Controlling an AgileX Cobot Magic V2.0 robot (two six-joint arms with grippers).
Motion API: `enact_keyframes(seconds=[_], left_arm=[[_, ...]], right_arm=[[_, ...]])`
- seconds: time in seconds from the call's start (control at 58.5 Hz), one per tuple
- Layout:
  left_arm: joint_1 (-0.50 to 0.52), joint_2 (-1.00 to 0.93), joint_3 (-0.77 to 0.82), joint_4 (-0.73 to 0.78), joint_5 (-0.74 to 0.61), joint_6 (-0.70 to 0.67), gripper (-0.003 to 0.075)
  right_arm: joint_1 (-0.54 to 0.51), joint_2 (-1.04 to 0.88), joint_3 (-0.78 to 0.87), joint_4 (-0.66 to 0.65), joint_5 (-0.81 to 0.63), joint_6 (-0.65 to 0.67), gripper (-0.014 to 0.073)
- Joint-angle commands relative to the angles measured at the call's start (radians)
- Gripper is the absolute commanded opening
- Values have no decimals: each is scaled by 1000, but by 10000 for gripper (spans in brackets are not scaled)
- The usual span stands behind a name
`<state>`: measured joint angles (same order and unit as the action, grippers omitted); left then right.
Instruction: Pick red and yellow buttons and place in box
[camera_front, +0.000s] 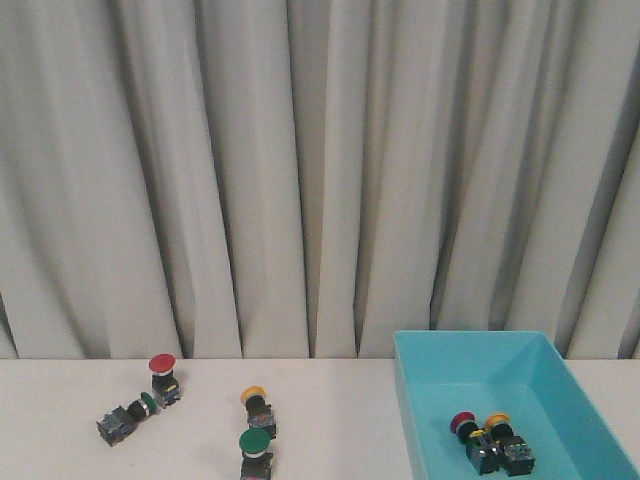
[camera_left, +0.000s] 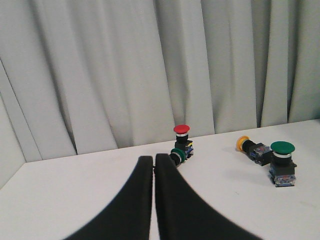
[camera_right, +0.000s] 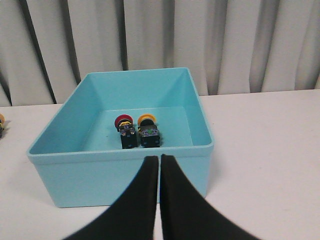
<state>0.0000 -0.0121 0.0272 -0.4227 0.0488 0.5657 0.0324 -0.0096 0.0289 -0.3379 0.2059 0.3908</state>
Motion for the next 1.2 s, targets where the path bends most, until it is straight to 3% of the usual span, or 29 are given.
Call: enact_keyframes(seconds=[0.0, 1.179], left_arm=[[-1, -14, 5, -5, -66, -2, -6], [-1, -14, 5, -5, -66, -2, -6]], right_arm=[[-1, -18, 14, -18, -76, 0, -4], [-1, -18, 14, -18, -116, 7, -4]])
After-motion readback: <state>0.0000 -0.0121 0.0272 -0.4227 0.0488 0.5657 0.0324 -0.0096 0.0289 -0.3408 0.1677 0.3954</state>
